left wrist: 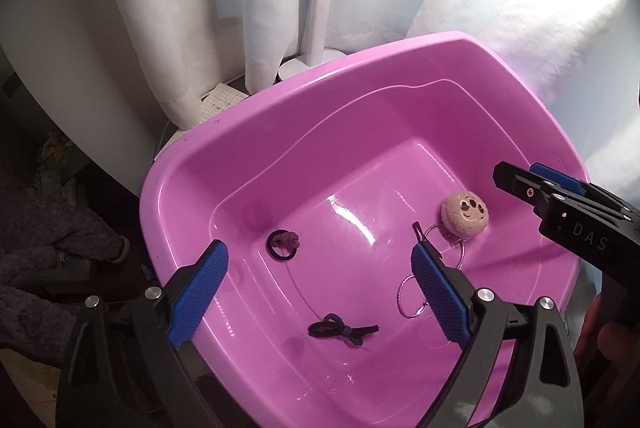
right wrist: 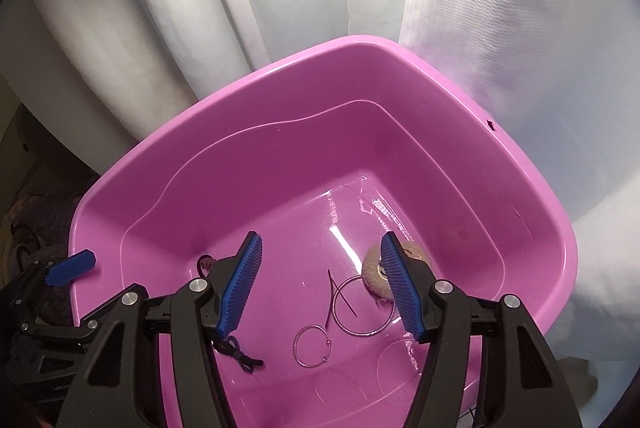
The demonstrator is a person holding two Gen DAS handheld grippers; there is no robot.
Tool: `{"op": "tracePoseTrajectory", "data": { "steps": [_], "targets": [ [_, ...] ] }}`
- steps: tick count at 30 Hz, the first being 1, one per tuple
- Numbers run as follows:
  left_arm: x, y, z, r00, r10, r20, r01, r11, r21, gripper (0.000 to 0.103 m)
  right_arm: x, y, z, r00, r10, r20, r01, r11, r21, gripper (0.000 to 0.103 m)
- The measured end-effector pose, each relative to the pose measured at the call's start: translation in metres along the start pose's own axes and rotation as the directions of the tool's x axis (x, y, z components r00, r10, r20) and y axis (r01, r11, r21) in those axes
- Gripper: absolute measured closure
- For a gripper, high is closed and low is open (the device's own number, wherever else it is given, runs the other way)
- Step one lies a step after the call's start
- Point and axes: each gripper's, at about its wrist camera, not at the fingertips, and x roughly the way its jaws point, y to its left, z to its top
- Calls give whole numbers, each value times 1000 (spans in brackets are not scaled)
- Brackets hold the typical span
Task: Organize jewelry
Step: 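Withdraw both tools from the tub back over the table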
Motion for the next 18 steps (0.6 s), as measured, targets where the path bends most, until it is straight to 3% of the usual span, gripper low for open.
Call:
{"op": "tracePoseTrajectory", "data": {
  "steps": [18],
  "targets": [
    [-37, 15, -14, 996, 7, 86, -10, 999, 30, 10, -57, 7, -18, 995, -27, 95, 26, 1000, 17, 40]
  ]
}}
